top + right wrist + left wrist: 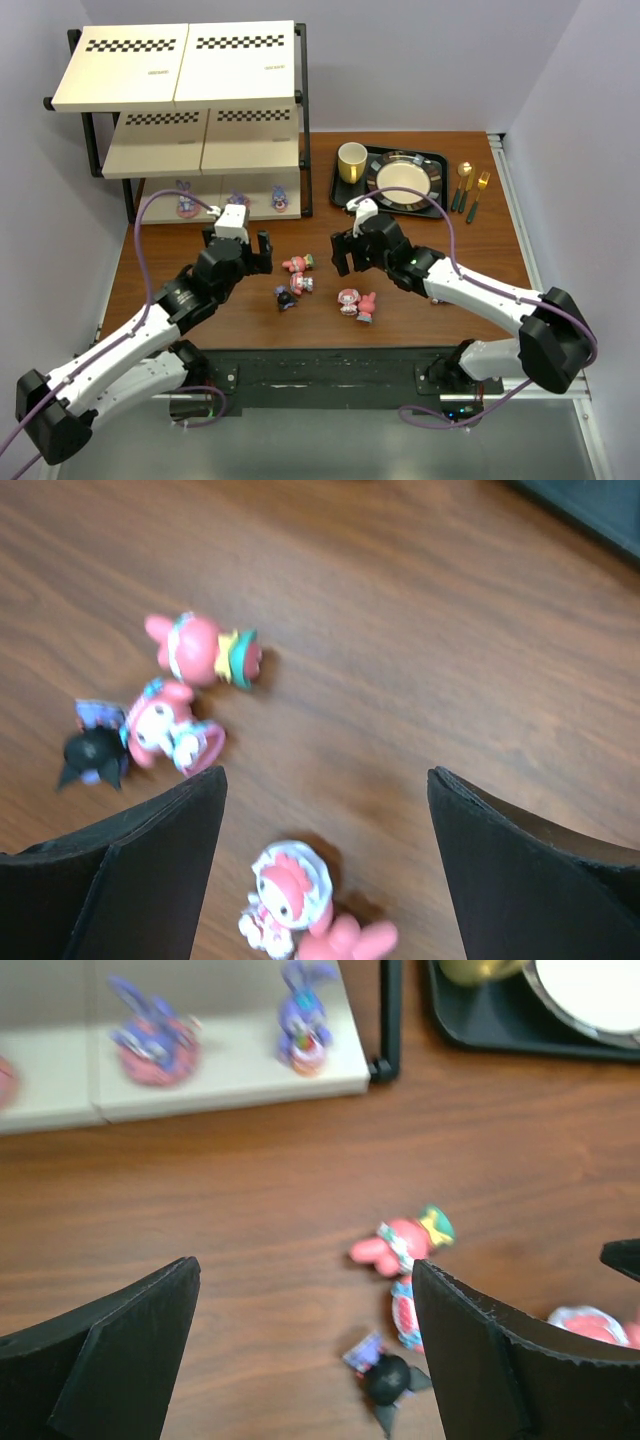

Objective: Place and organize the plastic toys onto the shelf

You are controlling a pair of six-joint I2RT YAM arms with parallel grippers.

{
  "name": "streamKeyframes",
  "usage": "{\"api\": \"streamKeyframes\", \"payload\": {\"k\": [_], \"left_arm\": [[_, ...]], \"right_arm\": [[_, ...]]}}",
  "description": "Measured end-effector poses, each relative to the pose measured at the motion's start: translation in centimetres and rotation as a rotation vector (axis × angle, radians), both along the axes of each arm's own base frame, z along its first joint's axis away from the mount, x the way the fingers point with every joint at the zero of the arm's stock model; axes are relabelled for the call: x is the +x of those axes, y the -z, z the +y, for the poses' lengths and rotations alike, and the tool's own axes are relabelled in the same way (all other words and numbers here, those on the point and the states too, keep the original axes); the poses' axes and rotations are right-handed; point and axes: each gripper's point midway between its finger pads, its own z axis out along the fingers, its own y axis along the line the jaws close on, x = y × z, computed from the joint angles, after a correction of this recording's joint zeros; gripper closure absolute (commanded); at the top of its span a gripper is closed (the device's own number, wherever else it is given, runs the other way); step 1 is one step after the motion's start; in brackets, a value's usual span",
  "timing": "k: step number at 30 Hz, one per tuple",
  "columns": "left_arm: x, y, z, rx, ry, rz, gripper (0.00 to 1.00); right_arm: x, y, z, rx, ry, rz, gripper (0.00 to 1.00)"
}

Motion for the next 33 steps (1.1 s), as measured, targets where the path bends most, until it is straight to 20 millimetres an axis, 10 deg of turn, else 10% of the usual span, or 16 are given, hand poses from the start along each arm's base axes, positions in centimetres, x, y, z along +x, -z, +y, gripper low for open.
{"api": "streamKeyframes", "payload": {"k": [33], "left_arm": [[4.1,13.7,-7.4,-0.526,0.093,0.437,0.23]], "right_arm": [[-5.1,4.5,2.9,0.13,-0.297,0.112,0.18]]}}
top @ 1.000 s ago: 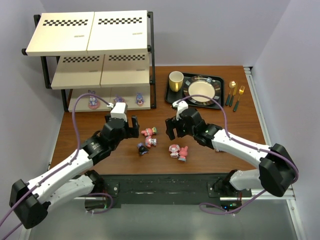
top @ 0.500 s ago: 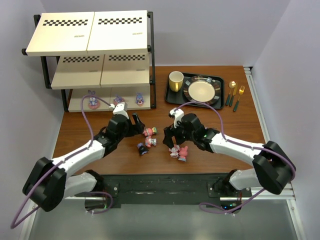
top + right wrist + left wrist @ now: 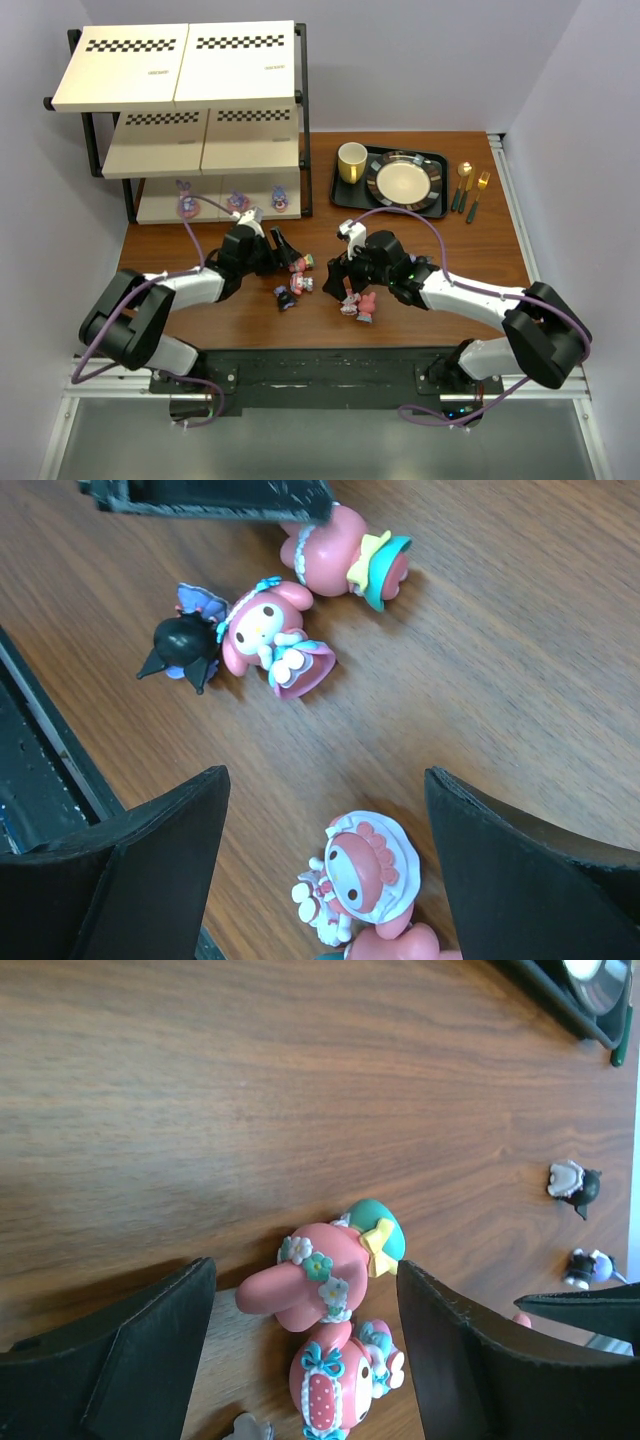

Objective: Place and organize the plastic toys onto the shelf

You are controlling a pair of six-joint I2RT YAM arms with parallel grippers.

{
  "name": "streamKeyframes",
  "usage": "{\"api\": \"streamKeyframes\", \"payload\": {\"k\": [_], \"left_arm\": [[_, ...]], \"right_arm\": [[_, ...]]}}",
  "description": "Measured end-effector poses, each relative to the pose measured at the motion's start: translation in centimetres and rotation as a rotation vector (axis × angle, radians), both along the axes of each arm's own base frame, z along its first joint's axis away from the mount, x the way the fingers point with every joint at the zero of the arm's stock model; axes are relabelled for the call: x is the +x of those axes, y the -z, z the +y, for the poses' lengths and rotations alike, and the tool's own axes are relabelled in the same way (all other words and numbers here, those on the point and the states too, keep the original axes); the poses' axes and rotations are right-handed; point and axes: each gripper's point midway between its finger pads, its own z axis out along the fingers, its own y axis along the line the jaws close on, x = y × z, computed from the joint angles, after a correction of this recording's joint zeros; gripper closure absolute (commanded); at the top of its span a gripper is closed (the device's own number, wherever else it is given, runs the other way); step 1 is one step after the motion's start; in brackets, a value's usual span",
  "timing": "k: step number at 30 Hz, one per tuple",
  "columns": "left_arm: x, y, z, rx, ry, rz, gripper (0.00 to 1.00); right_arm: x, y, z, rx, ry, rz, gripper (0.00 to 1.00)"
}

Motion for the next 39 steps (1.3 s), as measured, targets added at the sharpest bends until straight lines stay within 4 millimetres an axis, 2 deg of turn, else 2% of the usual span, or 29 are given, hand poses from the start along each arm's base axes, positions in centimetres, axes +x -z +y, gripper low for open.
{"api": "streamKeyframes", "payload": {"k": [5,14,22,30,33,39], "left_arm": [[-0.6,0.8,-0.2,-0.041,0.006,0.029,0.27],[-1.4,0.8,-0.9,-0.127,0.04,0.016,0.33],[-1.4,0.1,-1.4,-0.188,0.056,-0.029,0.55],[-1.5,-1.1,-1.7,-0.234,0.063,-0.077,0.94],[-1.3,-2.2,-1.8,-0.251,0.067,-0.107,1.0],[-1.4,-4.1,-2.0,-0.277,0.082,-0.152,1.0]], "right_arm": [[0.0,0.1,0.0,0.004,-0.001,-0.002,0.18],[-0.2,0.0,0.2,0.016,-0.015,-0.002,0.18],[-0.2,-0.2,0.5,0.033,-0.025,-0.012,0.18],[-0.5,0.6,0.3,0.021,-0.039,-0.017,0.19],[-0.4,0.9,0.3,0.017,-0.042,-0.021,0.19],[0.1,1.1,0.6,0.031,-0.036,-0.04,0.21]]}}
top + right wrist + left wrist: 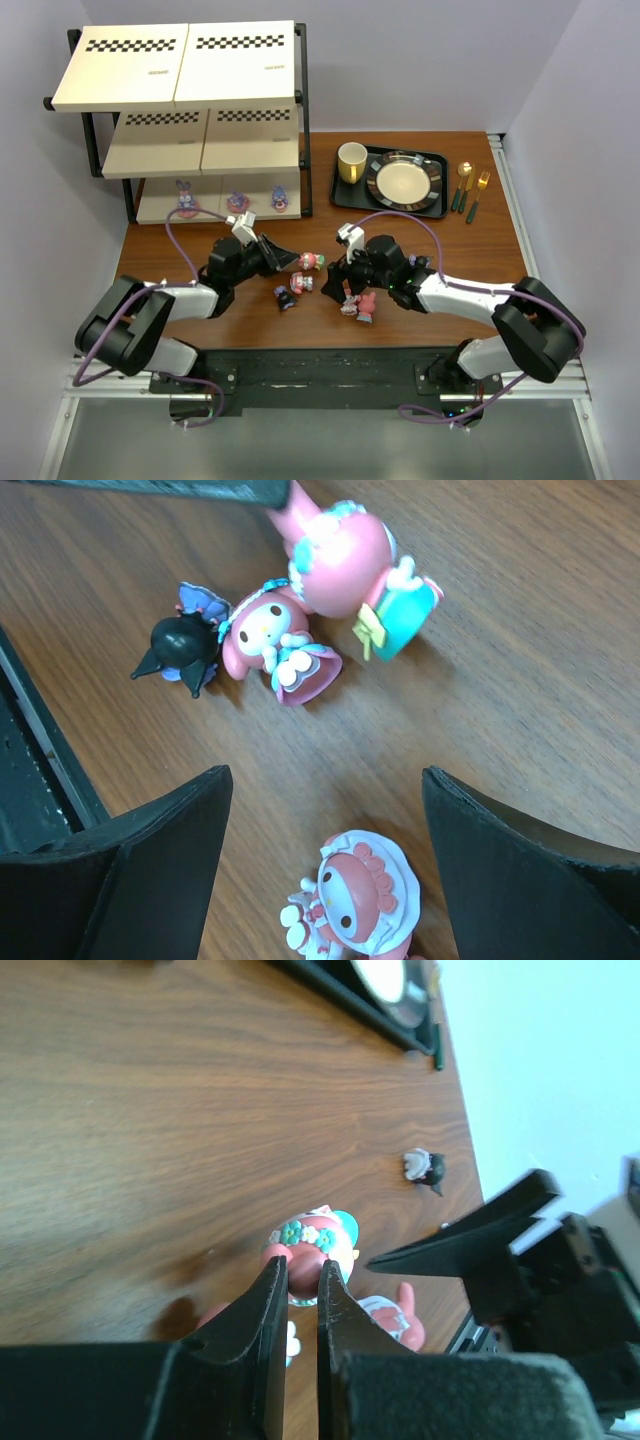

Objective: Place and organize the plastic toys onto the shelf

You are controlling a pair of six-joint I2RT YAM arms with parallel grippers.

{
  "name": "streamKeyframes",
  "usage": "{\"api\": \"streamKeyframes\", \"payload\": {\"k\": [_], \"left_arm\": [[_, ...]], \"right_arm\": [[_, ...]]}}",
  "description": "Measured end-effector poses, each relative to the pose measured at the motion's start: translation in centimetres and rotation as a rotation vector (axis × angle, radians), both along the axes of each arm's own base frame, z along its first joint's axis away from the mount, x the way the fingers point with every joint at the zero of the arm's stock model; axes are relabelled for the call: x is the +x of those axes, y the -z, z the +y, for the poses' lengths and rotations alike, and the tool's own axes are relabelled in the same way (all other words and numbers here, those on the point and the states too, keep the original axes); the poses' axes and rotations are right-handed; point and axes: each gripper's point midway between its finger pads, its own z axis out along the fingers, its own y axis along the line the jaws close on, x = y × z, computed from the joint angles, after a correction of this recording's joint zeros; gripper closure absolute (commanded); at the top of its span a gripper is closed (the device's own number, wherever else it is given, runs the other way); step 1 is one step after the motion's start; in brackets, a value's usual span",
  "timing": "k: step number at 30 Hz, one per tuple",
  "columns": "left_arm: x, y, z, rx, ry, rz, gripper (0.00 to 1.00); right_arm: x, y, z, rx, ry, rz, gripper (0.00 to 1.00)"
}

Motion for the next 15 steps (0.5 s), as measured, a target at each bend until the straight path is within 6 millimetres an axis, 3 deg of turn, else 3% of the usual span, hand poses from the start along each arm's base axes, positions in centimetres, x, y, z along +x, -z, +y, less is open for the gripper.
{"api": "streamKeyframes", "payload": {"k": [9,15], "left_arm": [[0.0,-3.9,0.3,0.185,0.084,-0.18,1.0],[-1.9,-7.8,-2.8,0.318,0.208,-0.346,1.0]], "right_arm": [[-0.5,-0.6,0.3,0.032,-0.04,0.011,0.2],[-0.2,-3.3,-0.1,0.1,-0.068,-0.013,0.2]]}}
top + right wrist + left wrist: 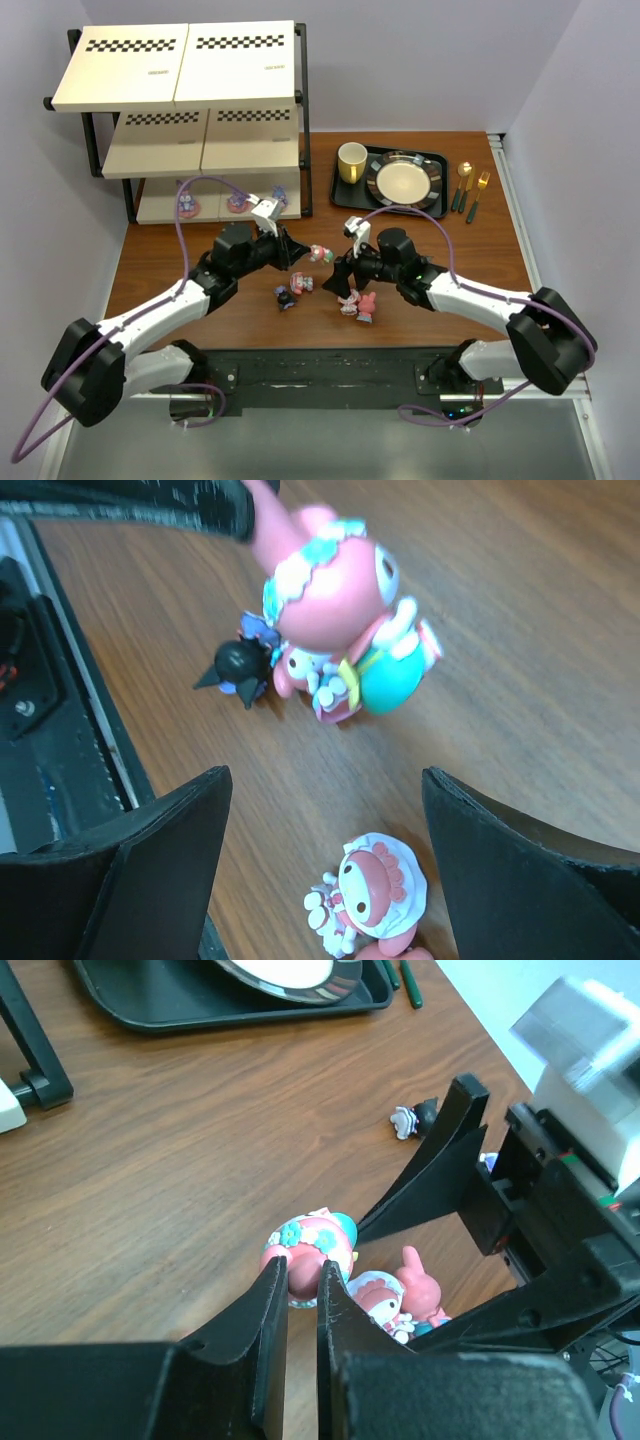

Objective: Place and organize the plastic toys onto the shelf

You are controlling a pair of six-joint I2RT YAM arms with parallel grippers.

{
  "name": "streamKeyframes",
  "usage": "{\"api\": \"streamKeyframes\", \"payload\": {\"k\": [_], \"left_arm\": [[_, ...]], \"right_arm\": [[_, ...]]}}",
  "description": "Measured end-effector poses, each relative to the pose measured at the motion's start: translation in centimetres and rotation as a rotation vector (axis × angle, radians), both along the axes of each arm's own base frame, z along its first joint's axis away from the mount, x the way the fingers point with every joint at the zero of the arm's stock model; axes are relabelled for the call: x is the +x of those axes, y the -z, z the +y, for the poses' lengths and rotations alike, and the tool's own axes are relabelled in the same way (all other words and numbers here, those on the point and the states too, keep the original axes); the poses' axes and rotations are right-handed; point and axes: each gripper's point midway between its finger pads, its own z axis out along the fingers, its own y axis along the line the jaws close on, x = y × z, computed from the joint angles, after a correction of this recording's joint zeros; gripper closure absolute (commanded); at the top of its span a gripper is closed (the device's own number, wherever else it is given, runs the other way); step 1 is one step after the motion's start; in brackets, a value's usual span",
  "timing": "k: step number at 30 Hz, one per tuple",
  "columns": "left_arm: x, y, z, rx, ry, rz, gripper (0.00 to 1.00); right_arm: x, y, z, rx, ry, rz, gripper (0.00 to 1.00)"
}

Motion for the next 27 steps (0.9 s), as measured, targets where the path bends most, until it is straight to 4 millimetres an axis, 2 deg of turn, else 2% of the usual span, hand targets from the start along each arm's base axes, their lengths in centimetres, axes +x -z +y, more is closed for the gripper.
{"api": "streamKeyframes", "payload": {"k": [5,14,17,27], "left_arm": [[-0.3,0.3,0.2,0.01,-0.033,0.054,1.0],[-1.4,0.7,0.3,-0.191,-0.185,0.284,1.0],[-1.5,0.7,0.3,-0.233,-0.222,0.326,1.0],[-1.4,-0.2,0.7,-0.331,-0.284,0.373,1.0]], "right_arm": [[0.6,-1.3,-0.1,0.042,0.017,-0.023,0.22],[1.0,-1.7,0.7,0.142,0.044,-0.035,0.29],[1.1,-1.4,1.0,0.17,0.05,-0.021,0.34],[1.2,-1.9,1.8,0.23,0.04,-0.007,0.61]]}}
